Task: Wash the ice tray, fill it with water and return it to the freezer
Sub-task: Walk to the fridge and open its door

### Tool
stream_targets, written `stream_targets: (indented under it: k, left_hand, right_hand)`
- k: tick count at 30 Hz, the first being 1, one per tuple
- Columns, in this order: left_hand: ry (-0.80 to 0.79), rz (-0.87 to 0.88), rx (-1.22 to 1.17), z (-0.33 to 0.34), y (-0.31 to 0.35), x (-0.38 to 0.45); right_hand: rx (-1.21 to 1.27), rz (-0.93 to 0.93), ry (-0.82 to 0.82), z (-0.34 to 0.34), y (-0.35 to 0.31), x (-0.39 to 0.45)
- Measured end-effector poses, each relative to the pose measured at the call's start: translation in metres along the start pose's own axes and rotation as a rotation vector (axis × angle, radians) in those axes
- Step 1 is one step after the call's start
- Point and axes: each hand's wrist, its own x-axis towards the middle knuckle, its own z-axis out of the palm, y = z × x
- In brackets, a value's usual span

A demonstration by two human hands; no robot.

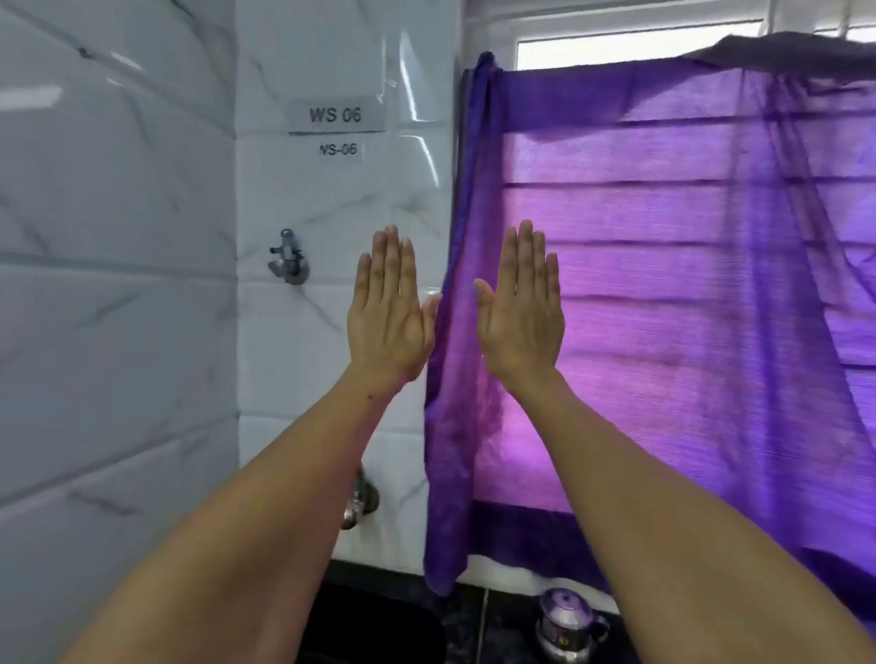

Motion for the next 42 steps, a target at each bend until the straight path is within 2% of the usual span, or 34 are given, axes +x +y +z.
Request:
stream_targets:
  k: [4, 8, 16, 26, 34, 42]
  left_hand:
    - [-0.058, -0.082, 0.129, -0.025, -0.038, -0.022]
    - [-0.059, -0.109, 0.216, -0.055, -0.079, -0.042]
    - [-0.073, -0.182, 0.419, -0.134, -0.164, -0.105]
    - [-0.107, -0.302, 0.689, -0.261, -0.232, -0.177]
    - [-0.127, -0.487, 0.951, -0.364, -0.237, -0.238]
    - [-0.118, -0.723, 1.232, -0.459, -0.177, -0.303]
  right_hand:
    - [0.113, 0.038, -0.071, 0.008, -0.038, -0.012]
    - [0.219, 0.034, -0.064, 0.016, -0.088, -0.027]
    - [0.494, 0.035, -0.146, 0.018, -0.220, -0.069]
    - [0.878, 0.000, -0.166, -0.041, -0.374, -0.106]
    - [1.172, -0.064, -0.234, -0.110, -0.456, -0.141]
    - [1.504, -0.254, -0.278, -0.208, -0.493, -0.184]
